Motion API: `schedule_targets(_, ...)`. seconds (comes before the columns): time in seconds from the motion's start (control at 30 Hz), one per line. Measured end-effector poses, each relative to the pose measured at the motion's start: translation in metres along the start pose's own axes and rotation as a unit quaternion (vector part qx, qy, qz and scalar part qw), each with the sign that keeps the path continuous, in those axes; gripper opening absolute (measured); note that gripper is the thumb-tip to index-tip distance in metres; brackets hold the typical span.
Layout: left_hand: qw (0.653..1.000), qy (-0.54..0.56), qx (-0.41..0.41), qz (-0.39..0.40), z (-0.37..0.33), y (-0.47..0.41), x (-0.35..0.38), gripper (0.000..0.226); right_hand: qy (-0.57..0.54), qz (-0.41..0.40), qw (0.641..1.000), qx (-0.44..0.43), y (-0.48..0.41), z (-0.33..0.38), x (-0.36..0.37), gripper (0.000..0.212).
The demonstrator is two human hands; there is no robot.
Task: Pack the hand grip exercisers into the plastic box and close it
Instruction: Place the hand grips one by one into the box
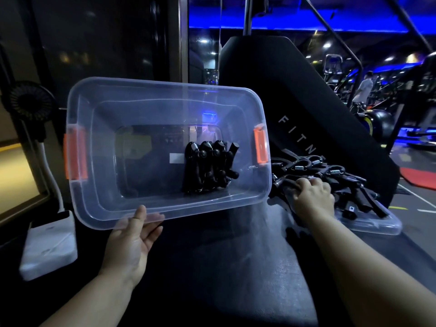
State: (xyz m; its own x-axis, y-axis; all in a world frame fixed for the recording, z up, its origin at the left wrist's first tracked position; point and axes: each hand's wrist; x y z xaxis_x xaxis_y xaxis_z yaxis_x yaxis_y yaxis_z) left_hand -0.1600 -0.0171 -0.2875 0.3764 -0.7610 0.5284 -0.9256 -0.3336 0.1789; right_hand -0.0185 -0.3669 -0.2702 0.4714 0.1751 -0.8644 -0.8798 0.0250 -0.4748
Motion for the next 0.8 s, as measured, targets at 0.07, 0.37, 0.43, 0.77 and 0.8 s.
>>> schedule_targets(0.07,1.0,-0.001,0.001,0.0,0.0,0.0,0.0,0.02,-0.01,0.045,0.999,0.011,0.0,-0.007,0.0,0.046)
schedule_targets(0.37,1.0,0.003,0.004,-0.004,0.0,0.003,0.002,0.021,-0.144,-0.001,0.989,0.046,0.001,-0.011,0.012,0.036)
schedule_targets(0.43,1.0,0.003,0.001,-0.005,0.0,0.002,0.001,0.021,-0.151,-0.019,0.987,0.056,0.0,-0.012,0.012,0.034)
schedule_targets(0.77,1.0,-0.004,0.003,0.0,0.001,0.002,0.001,0.028,-0.16,-0.044,0.981,0.099,-0.005,-0.013,0.017,0.04)
schedule_targets(0.8,1.0,-0.002,0.004,-0.001,0.001,0.002,0.001,0.028,-0.159,-0.055,0.98,0.102,-0.004,-0.014,0.016,0.041)
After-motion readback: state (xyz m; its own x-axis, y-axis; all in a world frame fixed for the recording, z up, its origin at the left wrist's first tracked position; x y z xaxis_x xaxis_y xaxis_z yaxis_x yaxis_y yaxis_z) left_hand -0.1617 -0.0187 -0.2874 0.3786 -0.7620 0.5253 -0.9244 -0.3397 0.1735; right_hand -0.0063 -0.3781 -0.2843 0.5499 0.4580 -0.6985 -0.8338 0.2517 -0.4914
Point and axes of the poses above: each hand's wrist, its own y-axis away from the middle knuckle, its own x-axis out of the palm, z = x × y, and after that the axes turned 15 degrees about -x, right-handed
